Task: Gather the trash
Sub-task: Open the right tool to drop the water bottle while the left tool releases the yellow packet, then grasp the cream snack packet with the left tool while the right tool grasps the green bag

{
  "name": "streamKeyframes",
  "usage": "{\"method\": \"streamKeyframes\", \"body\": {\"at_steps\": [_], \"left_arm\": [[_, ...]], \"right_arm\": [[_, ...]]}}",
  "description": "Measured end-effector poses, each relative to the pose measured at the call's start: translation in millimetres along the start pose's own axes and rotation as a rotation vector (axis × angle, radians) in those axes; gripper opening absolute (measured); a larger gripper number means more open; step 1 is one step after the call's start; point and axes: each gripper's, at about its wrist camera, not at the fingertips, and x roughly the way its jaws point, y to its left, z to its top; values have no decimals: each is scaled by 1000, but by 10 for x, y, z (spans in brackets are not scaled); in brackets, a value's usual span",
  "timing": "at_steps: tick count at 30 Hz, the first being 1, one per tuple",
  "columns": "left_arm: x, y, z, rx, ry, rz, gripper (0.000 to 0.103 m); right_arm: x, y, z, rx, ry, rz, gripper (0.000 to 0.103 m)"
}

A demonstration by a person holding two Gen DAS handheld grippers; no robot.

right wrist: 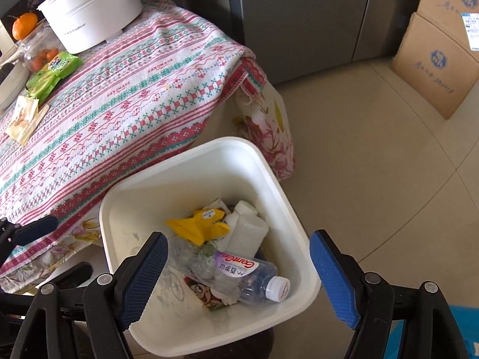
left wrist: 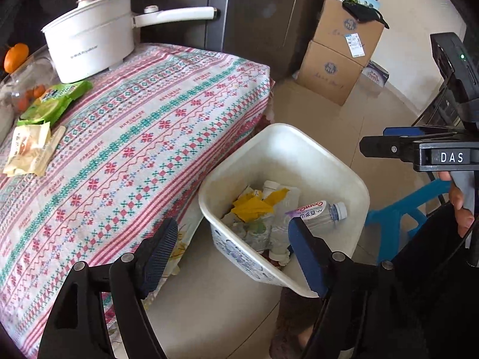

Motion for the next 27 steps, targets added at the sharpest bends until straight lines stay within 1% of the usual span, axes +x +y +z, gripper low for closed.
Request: {"method": "streamKeyframes", "body": {"at_steps": [6, 8, 16, 20, 23, 27], "left_arm": [[-223, 325, -71, -73, -35, 52, 84], [-300, 448, -97, -105, -48, 69, 87], [-531, 959, -189, -250, -80, 111, 93], [-593, 1277, -231, -332, -64, 176, 98], [-648, 1603, -259, -422, -73, 231, 103], [-673, 2033, -252, -530, -78, 322, 103]], "right_arm": [[8, 163, 34, -39, 1, 10, 84], [3, 260, 43, -70, -2, 6, 84], [-71, 716, 197, -164, -44, 21, 87], [-51, 999, 305, -204, -57, 52, 89], [0, 1240, 373, -252, -57, 75, 90], [85, 1567, 496, -311, -63, 98, 90]]}}
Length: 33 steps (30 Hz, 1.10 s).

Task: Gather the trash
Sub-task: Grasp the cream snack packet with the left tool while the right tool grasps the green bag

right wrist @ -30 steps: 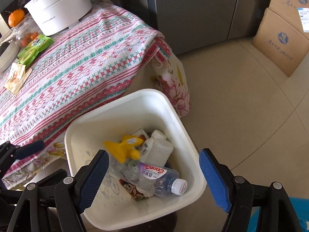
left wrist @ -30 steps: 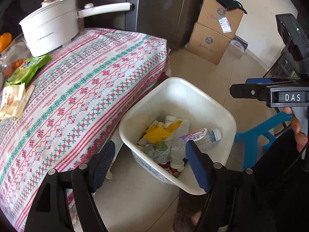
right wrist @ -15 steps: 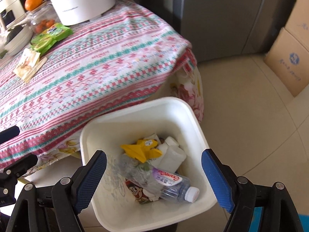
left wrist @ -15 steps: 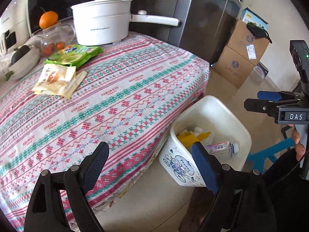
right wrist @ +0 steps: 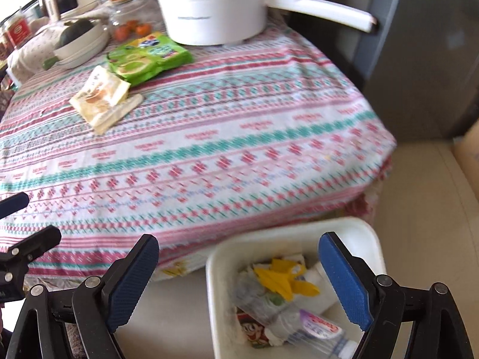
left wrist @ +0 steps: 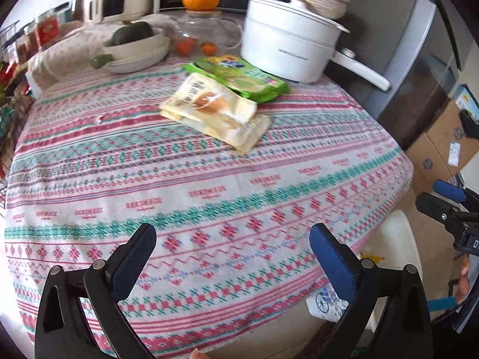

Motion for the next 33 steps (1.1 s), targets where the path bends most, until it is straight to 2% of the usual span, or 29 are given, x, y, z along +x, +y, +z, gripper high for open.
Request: {"method": "streamKeyframes", "body": {"at_steps": [4, 6, 8, 10, 13, 15, 17, 18, 21, 23, 24, 25, 28, 33], "left_arm": [[192, 251, 227, -79, -28, 68, 103], [346, 326, 370, -107, -4, 84, 103], [509, 399, 528, -138, 30, 101, 103], [648, 491, 668, -199, 44, 96, 103], [825, 630, 830, -314, 37, 41, 98], [934, 652, 930, -347, 36, 6, 89], [1012, 637, 1006, -358, 29, -19, 75], [1048, 612, 1035, -359, 27, -25, 72], [1155, 548, 1099, -360, 37, -37, 53], [1226, 516, 1116, -363, 48, -40, 28], [1247, 511, 1117, -368, 49, -34, 24], [1250, 522, 1116, -375, 43, -35, 12], [1227, 556, 1119, -376, 22, -56, 3], [906, 651, 1066, -311, -9, -51, 2]], "right_arm": [[119, 217, 249, -37, -61, 22, 93], [206, 285, 346, -38, -102, 28, 101], [319, 334, 415, -41, -130, 41, 103], [452, 347, 459, -29, -132, 53, 103], [625, 342, 556, -23, -124, 73, 103], [695, 298, 618, -7, -130, 82, 103], [747, 225, 665, 16, -133, 93, 103], [773, 187, 684, 25, -133, 95, 103], [857, 70, 722, 52, -126, 90, 103], [928, 10, 744, 64, -110, 88, 103], [959, -17, 745, 69, -103, 87, 103], [987, -37, 747, 73, -95, 84, 103], [1048, -66, 750, 76, -77, 81, 103], [1074, 21, 788, 56, -61, 76, 103]]}}
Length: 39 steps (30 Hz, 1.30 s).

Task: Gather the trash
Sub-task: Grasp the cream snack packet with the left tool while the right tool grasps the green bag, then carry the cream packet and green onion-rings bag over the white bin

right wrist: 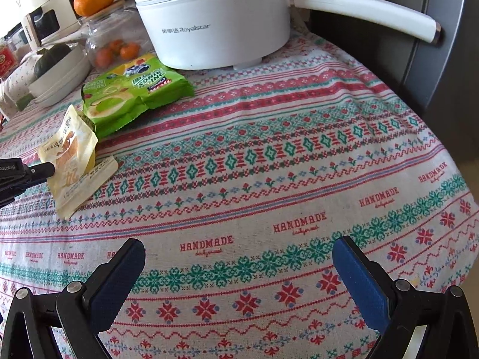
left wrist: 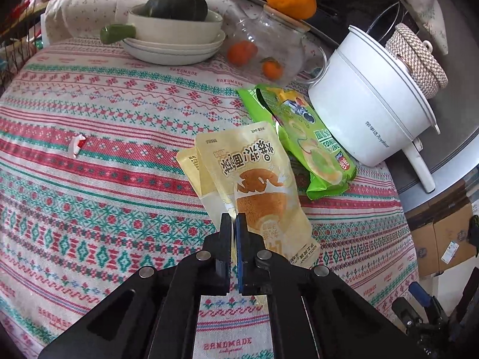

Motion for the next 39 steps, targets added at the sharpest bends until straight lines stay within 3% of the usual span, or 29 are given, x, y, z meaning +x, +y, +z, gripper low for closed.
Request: {"method": "streamKeyframes", "body": {"at_steps": [8, 13, 16, 20, 26, 33, 37, 39], "left_arm": [[-944, 398, -159, 75, -83, 43, 1], [-1113, 784, -244, -10, -75, -6, 0], [-1126, 866, -241, 7, -79, -1, 0], [-1105, 978, -196, -22, -70, -25, 0], [-1080, 944, -138, -10, -68, -47, 0], [-1078, 932, -126, -9, -64, -54, 0], [-1088, 916, -133, -4, -66, -44, 0], [-1107, 905, -141, 2, -70, -44, 0]], "right_arm": [[-10, 444, 87, -74, -18, 23, 103], [88, 1025, 192, -247, -56, 40, 102], [209, 1374, 312, -343, -118, 23, 101], [506, 1752, 491, -427, -142, -7, 85], [1004, 2064, 687, -524, -121, -140, 71], [1344, 2134, 812, -620, -85, -288, 43], [1411, 2113, 846, -627, -80, -312, 34], [1419, 2131, 850, -640, -82, -319, 25]]}}
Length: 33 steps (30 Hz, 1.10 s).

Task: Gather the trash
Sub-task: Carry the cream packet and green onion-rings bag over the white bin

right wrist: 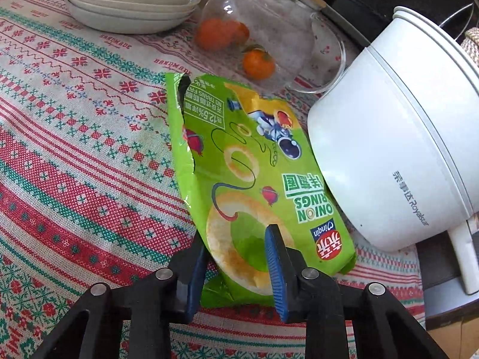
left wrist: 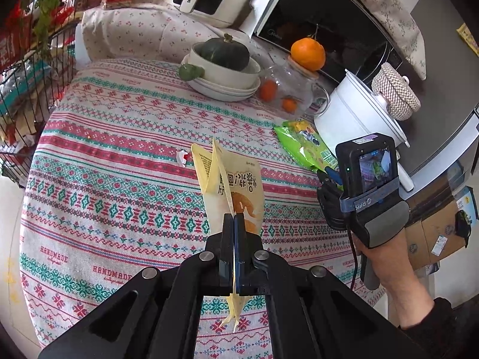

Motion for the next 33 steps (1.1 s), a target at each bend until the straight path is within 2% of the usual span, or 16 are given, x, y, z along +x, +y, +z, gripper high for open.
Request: {"method": "streamKeyframes", "body": {"at_steps": [3, 7, 15, 20, 24, 29, 33], "left_arm": [[-53, -17, -9, 4, -7, -8, 0], [-154, -36, -14, 5, -18, -30, 0], [-431, -161, -58, 37, -52, -77, 0], [-601, -352, -181, 89, -62, -120, 0], [-656, -560, -362, 132, -38, -169, 0], [-649, -926, -641, 194, 14, -243, 0], [-601, -1312, -912, 261, 62, -309, 0]], "right_arm": [[-91, 35, 22, -23, -13, -17, 10], [-269, -51, 14, 10, -29, 6, 7], [-795, -628, -134, 250, -17, 227, 5], [-1274, -913, -431, 423, -43, 395, 5], [-1674, -1042, -737, 515, -78, 481, 5], [-2097, -1124, -1181, 569, -96, 511, 5], [-2384, -1211, -1645, 609, -102, 504, 5]]}}
